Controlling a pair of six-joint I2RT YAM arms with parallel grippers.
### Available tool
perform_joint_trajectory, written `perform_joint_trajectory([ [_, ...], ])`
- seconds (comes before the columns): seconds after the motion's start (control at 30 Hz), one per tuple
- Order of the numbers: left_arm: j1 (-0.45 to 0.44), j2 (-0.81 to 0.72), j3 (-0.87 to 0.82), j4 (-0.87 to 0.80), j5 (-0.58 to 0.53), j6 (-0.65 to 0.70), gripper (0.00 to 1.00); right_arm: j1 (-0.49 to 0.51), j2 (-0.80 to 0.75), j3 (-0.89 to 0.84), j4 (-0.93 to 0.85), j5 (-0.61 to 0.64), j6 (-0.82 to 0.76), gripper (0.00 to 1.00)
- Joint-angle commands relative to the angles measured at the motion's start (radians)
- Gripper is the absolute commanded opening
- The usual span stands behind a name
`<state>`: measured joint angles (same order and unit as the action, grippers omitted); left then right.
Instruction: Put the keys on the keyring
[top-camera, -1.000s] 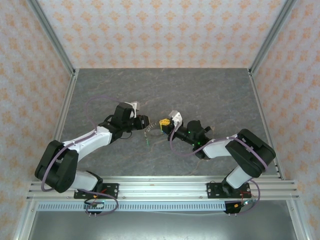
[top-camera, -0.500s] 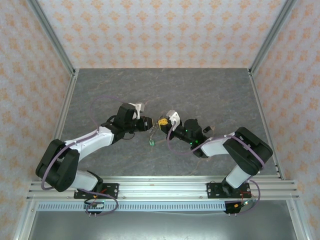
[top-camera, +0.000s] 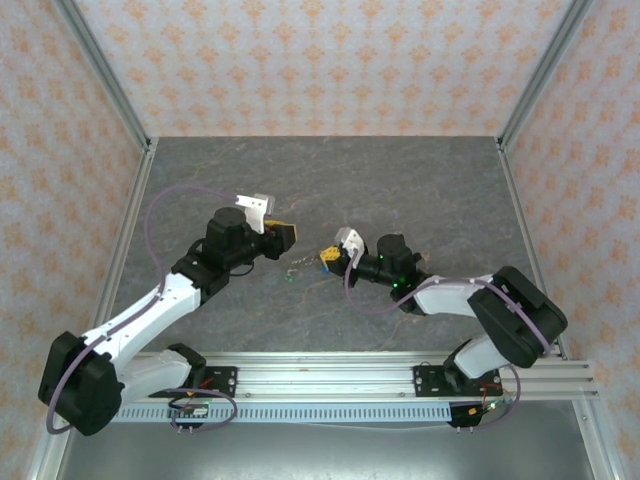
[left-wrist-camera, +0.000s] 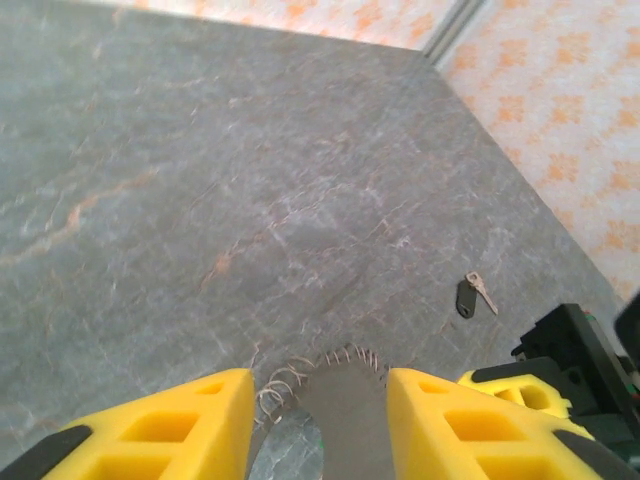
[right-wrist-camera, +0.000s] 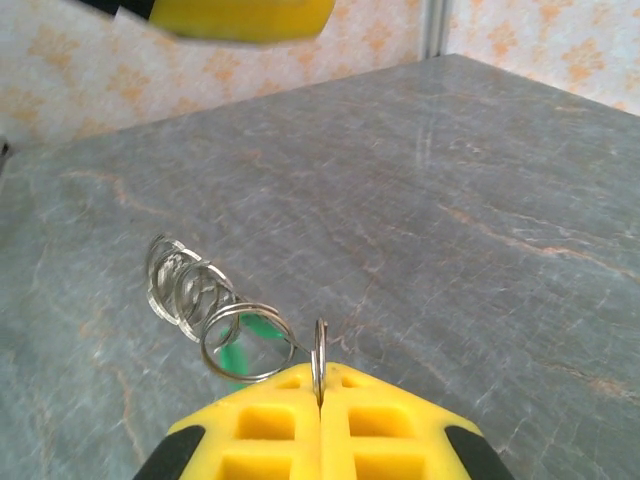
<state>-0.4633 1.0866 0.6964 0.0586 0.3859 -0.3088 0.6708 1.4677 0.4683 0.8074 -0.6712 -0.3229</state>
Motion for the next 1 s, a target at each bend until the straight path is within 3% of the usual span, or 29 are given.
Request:
perform_joint_trajectory([
  [0.0, -0.003, -0.041, -0.018, 0.019, 0.098, 0.143, 0.44, -0.014, -0.057, 0.015, -0.129, -0.093, -0.094, 0.00],
  [0.17, -0.004, -0.085, -0.036, 0.058, 0.165, 0.177, 0.48, -0.034, -0.108, 0.013, -0.209, -0.114, -0.132, 0.00],
  [0.27, -0.005, -0.094, -0.046, 0.046, 0.204, 0.269, 0.51, -0.035, -0.134, 0.013, -0.262, -0.107, -0.171, 0.00],
  [0.37, -0.005, -0.074, -0.012, -0.076, 0.295, 0.424, 0.46, -0.060, -0.153, 0.020, -0.286, -0.146, -0.140, 0.00],
  [0.47, -0.005, -0.021, 0.029, -0.131, 0.334, 0.483, 0.38, -0.157, -0.136, 0.070, -0.332, -0.322, -0.024, 0.00],
  [0.53, -0.005, 0.026, 0.048, -0.138, 0.363, 0.500, 0.33, -0.168, -0.154, 0.051, -0.343, -0.336, -0.116, 0.00],
  [0.6, -0.010, 0.077, 0.077, -0.140, 0.384, 0.507, 0.24, -0.181, -0.162, 0.037, -0.315, -0.328, -0.122, 0.00],
  [0.67, -0.026, 0.124, 0.111, -0.152, 0.404, 0.542, 0.19, -0.212, -0.160, 0.071, -0.356, -0.400, -0.119, 0.00],
  [0.97, -0.090, 0.248, 0.184, -0.163, 0.411, 0.624, 0.19, -0.219, -0.156, 0.206, -0.606, -0.488, -0.329, 0.00],
])
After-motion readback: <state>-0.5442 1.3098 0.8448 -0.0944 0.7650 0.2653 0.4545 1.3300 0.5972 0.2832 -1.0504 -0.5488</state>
